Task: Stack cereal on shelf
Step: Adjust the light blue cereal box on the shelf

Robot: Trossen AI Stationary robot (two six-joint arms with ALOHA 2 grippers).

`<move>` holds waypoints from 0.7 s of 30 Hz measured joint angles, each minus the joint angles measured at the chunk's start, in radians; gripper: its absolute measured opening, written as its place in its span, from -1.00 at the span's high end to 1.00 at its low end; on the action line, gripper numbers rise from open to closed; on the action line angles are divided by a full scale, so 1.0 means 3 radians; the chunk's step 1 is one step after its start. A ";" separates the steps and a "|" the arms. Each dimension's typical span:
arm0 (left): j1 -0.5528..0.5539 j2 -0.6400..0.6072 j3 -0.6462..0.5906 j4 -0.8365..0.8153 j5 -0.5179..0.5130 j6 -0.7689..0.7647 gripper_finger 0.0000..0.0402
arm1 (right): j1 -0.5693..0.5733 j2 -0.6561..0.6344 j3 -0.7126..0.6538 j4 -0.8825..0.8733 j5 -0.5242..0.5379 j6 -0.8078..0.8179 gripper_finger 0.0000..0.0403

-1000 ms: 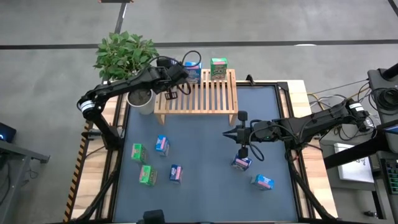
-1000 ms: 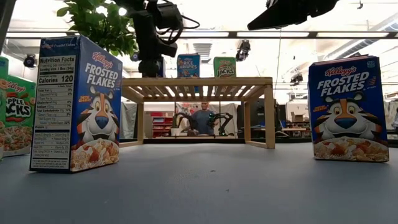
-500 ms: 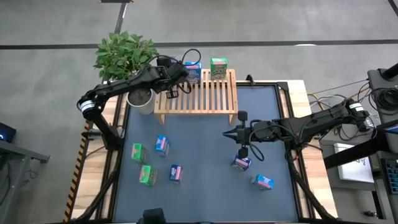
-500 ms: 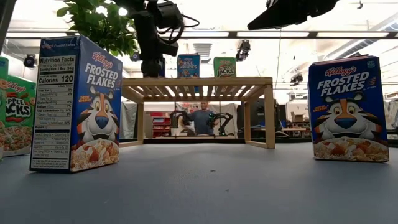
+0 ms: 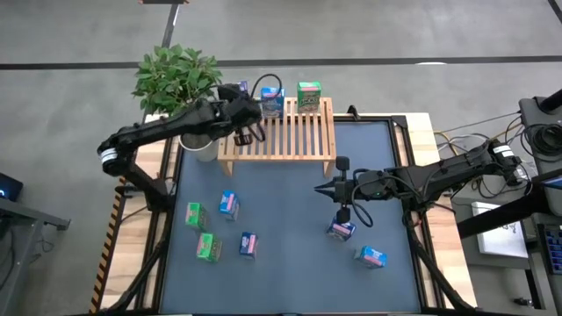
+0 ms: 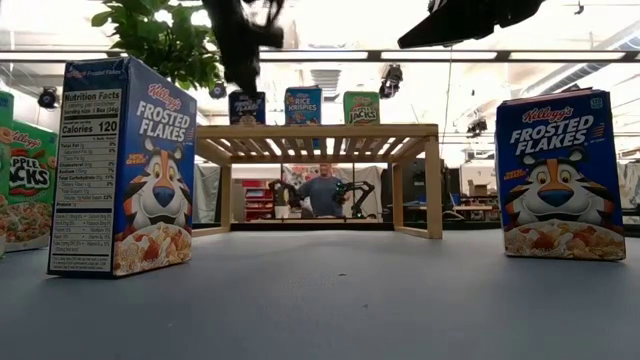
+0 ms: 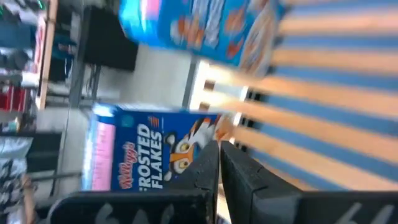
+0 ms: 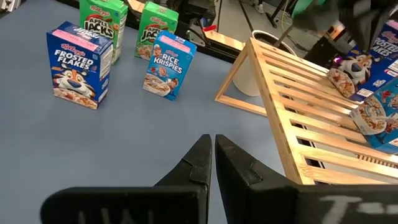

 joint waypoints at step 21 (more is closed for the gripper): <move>-0.2559 -0.0896 -0.0766 0.0469 -0.0695 -0.1279 1.00 | -0.0173 0.0360 0.0173 0.0349 0.0005 0.0352 0.94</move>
